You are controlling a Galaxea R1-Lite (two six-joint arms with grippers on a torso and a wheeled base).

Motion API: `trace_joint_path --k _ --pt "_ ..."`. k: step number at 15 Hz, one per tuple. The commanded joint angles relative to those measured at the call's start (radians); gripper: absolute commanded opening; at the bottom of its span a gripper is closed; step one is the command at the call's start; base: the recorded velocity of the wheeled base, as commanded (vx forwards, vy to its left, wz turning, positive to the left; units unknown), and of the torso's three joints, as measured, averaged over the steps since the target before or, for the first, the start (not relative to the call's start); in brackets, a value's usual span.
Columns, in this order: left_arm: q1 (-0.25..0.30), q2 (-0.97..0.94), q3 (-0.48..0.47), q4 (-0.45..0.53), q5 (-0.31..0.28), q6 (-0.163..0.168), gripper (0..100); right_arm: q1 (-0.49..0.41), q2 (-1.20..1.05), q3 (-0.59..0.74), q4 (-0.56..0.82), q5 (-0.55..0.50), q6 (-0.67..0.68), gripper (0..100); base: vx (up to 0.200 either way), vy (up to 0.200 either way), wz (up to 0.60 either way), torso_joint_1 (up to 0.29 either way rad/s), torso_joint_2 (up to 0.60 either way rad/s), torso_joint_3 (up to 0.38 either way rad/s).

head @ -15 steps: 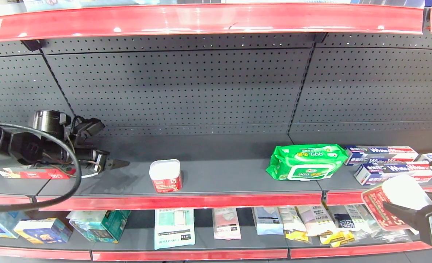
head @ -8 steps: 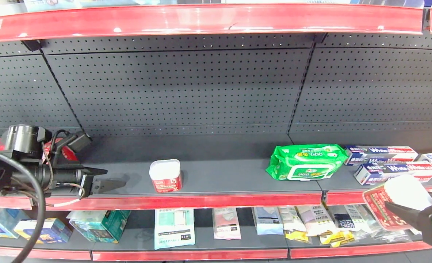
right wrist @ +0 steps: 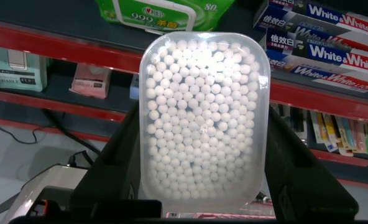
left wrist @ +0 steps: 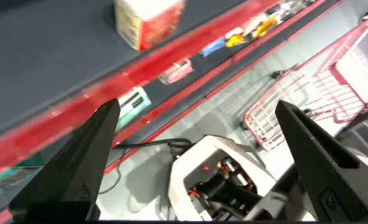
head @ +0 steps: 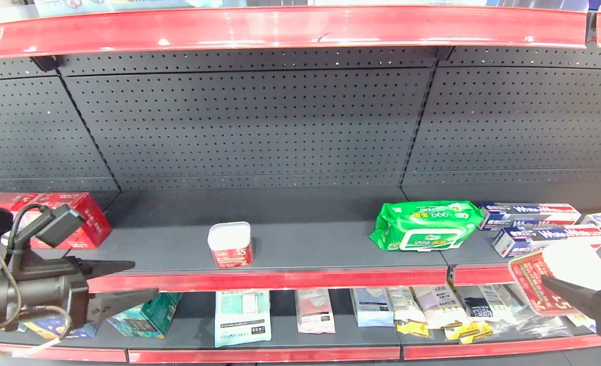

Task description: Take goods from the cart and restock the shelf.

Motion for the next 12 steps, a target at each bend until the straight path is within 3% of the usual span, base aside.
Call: trace_joint_path --k 1,4,7,8,10,12 --pt "0.04 -0.137 0.092 0.0 -0.014 -0.001 100 -0.001 -0.024 0.0 0.0 -0.001 0.015 0 0.0 0.0 0.0 0.0 0.0 0.0" --pt "0.08 -0.249 0.181 0.002 -0.105 0.004 100 -0.003 -0.042 0.02 0.0 -0.003 0.022 0 0.0 0.0 0.0 0.0 0.0 0.0" --pt "0.069 -0.419 0.256 0.009 -0.178 0.001 100 -0.007 -0.068 0.029 0.001 -0.009 0.02 0 0.0 0.0 0.0 0.0 0.0 0.0" --pt "0.051 -0.488 0.268 0.038 -0.178 0.001 100 -0.01 -0.074 0.028 0.0 -0.009 0.02 0 0.0 0.0 0.0 0.0 0.0 0.0" --pt "0.015 -0.654 0.267 0.178 -0.186 -0.002 100 -0.01 -0.088 0.028 0.001 -0.01 0.018 0 0.0 0.0 0.0 0.0 0.0 0.0" --pt "-0.107 -0.878 0.248 0.39 -0.185 -0.04 100 -0.01 -0.093 0.02 0.0 -0.01 0.018 0 0.0 0.0 0.0 0.0 0.0 0.0"
